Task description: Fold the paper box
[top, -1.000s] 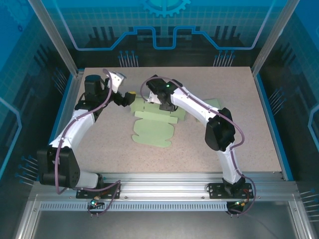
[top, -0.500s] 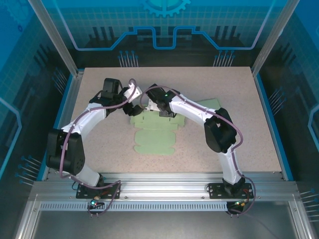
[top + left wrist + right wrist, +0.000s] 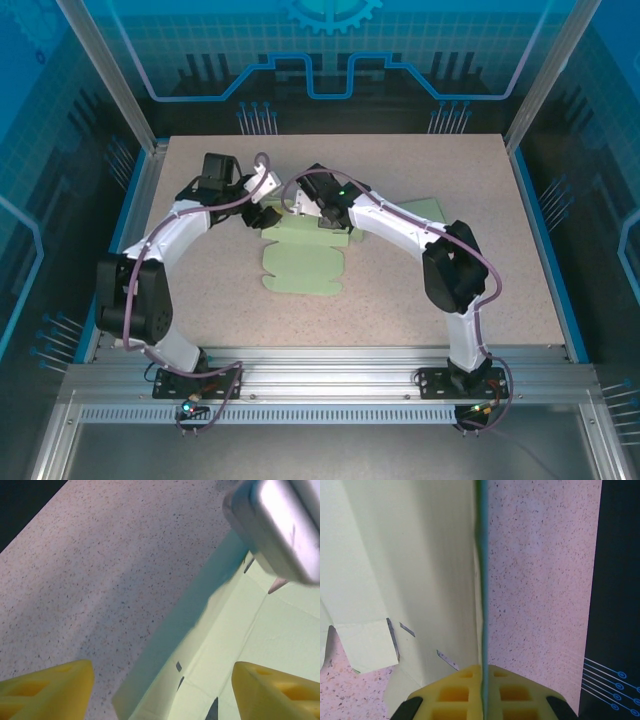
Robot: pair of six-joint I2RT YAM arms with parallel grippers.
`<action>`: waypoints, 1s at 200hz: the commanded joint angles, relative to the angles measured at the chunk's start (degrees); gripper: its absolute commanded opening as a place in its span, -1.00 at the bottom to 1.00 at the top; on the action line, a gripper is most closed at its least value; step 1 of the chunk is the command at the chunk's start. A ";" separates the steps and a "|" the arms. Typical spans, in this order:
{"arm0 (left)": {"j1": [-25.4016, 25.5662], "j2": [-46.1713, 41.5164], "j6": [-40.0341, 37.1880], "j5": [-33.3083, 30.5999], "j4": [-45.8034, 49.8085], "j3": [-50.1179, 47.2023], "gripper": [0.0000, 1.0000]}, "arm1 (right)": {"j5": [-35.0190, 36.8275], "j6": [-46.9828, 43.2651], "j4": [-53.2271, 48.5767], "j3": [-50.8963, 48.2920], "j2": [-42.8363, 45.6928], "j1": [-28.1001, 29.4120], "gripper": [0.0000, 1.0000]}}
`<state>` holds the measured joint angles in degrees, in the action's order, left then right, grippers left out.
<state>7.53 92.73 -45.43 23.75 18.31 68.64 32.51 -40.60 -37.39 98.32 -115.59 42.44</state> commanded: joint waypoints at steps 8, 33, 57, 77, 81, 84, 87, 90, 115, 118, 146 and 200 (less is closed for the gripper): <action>1.43 2.49 -2.36 -0.10 1.13 2.52 0.14 | -1.05 -0.81 1.08 -0.71 2.45 0.19 -0.97; 1.73 3.29 -2.50 0.02 0.57 2.90 -0.24 | -1.40 -0.80 1.10 -0.94 2.62 0.19 -0.94; 2.86 2.93 -3.60 -1.61 0.30 2.29 -0.60 | -2.52 0.15 1.16 -0.68 2.70 -0.43 -0.85; 4.58 1.60 -4.38 -4.22 -3.05 0.01 -0.84 | -4.20 2.49 0.92 -0.20 2.91 -1.45 -0.76; 5.03 1.21 -4.62 -5.22 -3.99 -0.67 -0.91 | -4.56 3.13 0.91 -0.10 3.10 -1.74 -0.74; 5.44 0.95 -4.53 -6.07 -4.55 -1.16 -0.98 | -4.85 3.72 0.97 -0.14 3.19 -1.97 -0.71; 5.83 0.70 -4.52 -6.95 -6.15 -1.78 -1.00 | -5.01 4.16 1.04 -0.13 3.23 -2.13 -0.69; 6.17 0.37 -4.69 -7.72 -7.11 -2.46 -1.00 | -5.12 4.75 1.17 -0.21 3.35 -2.30 -0.65; 8.96 -2.53 -5.58 -14.04 -18.46 -9.08 -1.00 | -8.32 11.57 0.67 -0.93 5.65 -4.66 -0.27; 9.19 -2.82 -5.77 -14.60 -19.65 -9.89 -1.00 | -8.90 12.58 0.61 -1.12 6.19 -4.99 -0.23; 12.47 -5.18 -8.54 -23.30 -31.43 -16.46 -1.00 | -14.23 24.61 0.10 -3.63 12.19 -8.49 0.07; 15.63 -4.24 -7.89 -28.79 -41.85 -21.94 -0.88 | -34.48 53.82 -3.17 -2.79 17.77 -19.15 0.32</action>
<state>22.59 88.33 -52.90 -0.95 -16.80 47.48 11.18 -4.80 -38.83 94.26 -98.00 27.20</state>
